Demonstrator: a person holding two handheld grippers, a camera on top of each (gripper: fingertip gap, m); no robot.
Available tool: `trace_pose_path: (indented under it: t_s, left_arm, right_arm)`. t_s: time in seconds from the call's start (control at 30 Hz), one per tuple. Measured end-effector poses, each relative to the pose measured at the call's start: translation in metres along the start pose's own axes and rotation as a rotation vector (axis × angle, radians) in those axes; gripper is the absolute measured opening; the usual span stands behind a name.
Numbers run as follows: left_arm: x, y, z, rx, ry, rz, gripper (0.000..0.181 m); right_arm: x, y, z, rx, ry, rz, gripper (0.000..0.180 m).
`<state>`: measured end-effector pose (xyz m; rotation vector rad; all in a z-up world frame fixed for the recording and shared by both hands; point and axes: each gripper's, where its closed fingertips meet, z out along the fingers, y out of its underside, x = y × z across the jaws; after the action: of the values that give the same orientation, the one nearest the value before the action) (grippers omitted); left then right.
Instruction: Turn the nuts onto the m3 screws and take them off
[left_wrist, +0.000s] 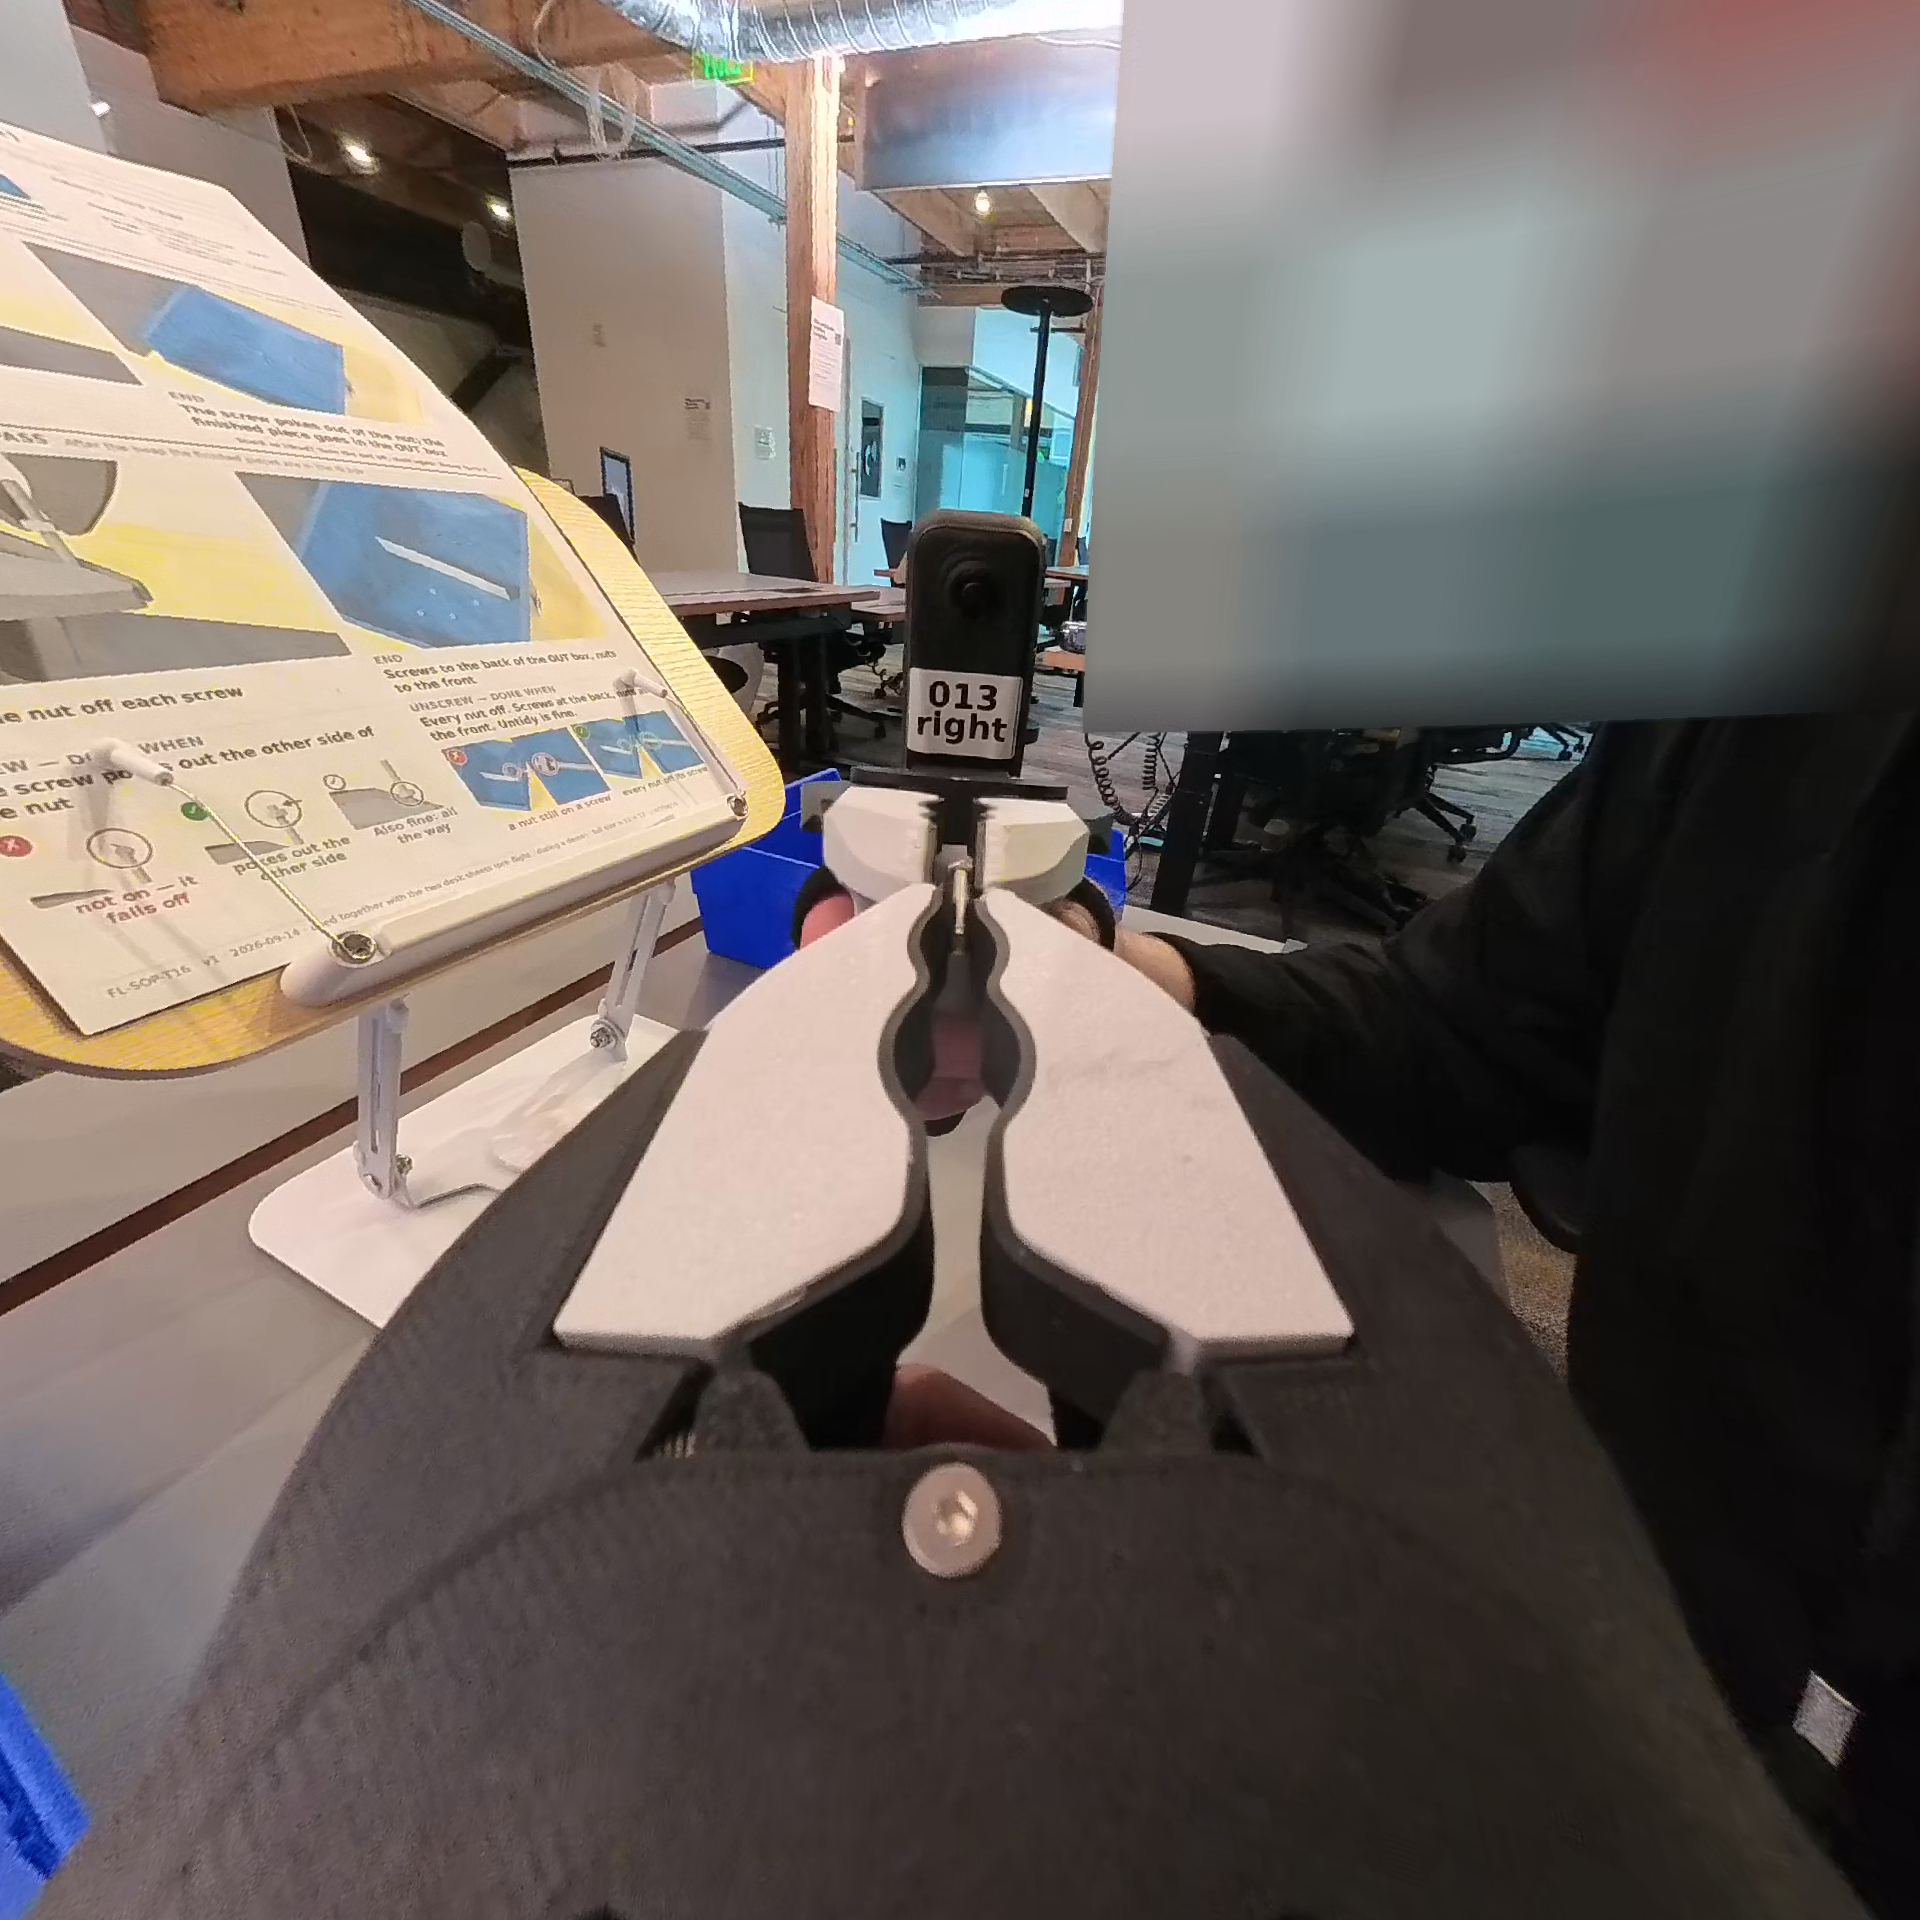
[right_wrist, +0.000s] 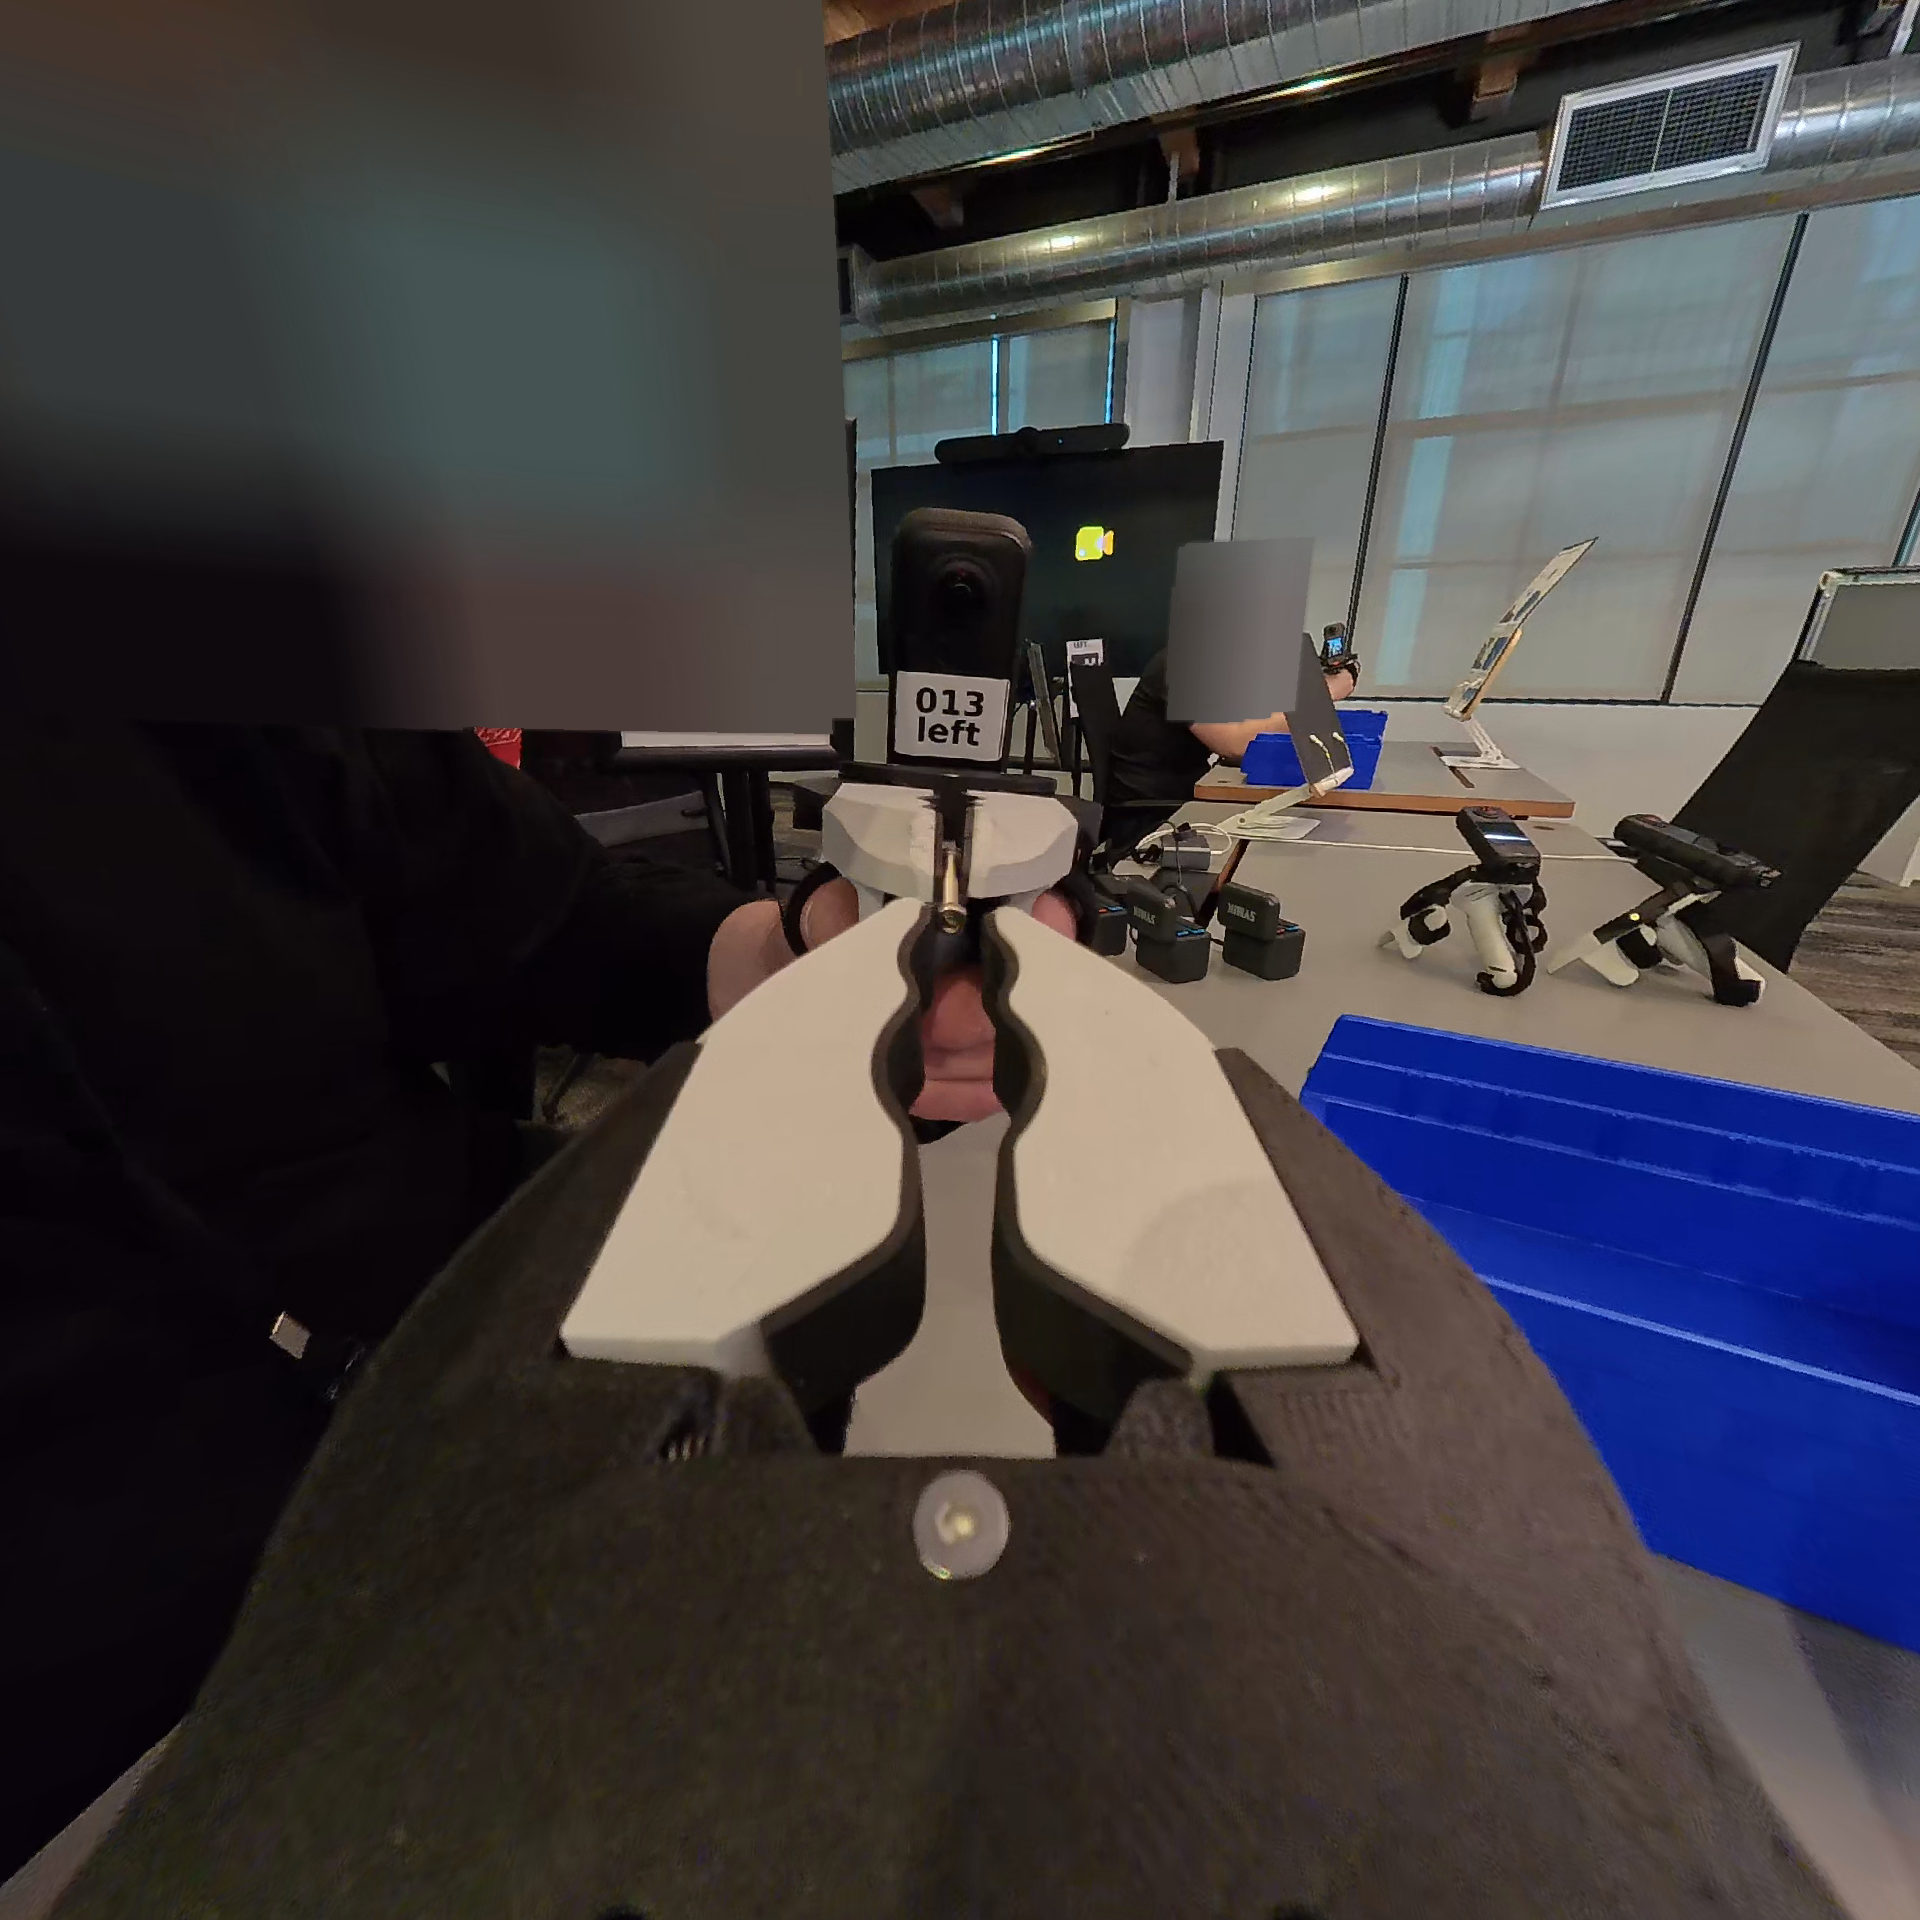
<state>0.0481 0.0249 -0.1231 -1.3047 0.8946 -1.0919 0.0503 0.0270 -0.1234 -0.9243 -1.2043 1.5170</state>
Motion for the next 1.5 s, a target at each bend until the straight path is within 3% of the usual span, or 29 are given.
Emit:
trace_pose_path:
  t_s: [0.53, 0.97, 1.2, 1.5]
  left_arm:
    - [0.0012, -0.0001, 0.0002, 0.015, 0.021, -0.035, 0.003]
    - [0.0009, 0.005, 0.0025, -0.063, -0.067, 0.171, 0.017]
    - [-0.0011, 0.0037, 0.0023, -0.099, -0.15, 0.321, 0.006]
    - [0.0001, 0.0019, 0.0014, -0.094, -0.142, 0.31, 0.003]
  right_arm:
    - [-0.0041, -0.0012, 0.0003, -0.009, -0.006, -0.039, 0.005]
    - [-0.0015, -0.0048, -0.0006, 0.043, -0.026, 0.055, 0.005]
    - [-0.0016, -0.004, 0.0003, 0.058, -0.053, 0.118, 0.004]
    - [-0.0025, -0.0019, 0.0014, 0.048, -0.064, 0.131, 0.004]
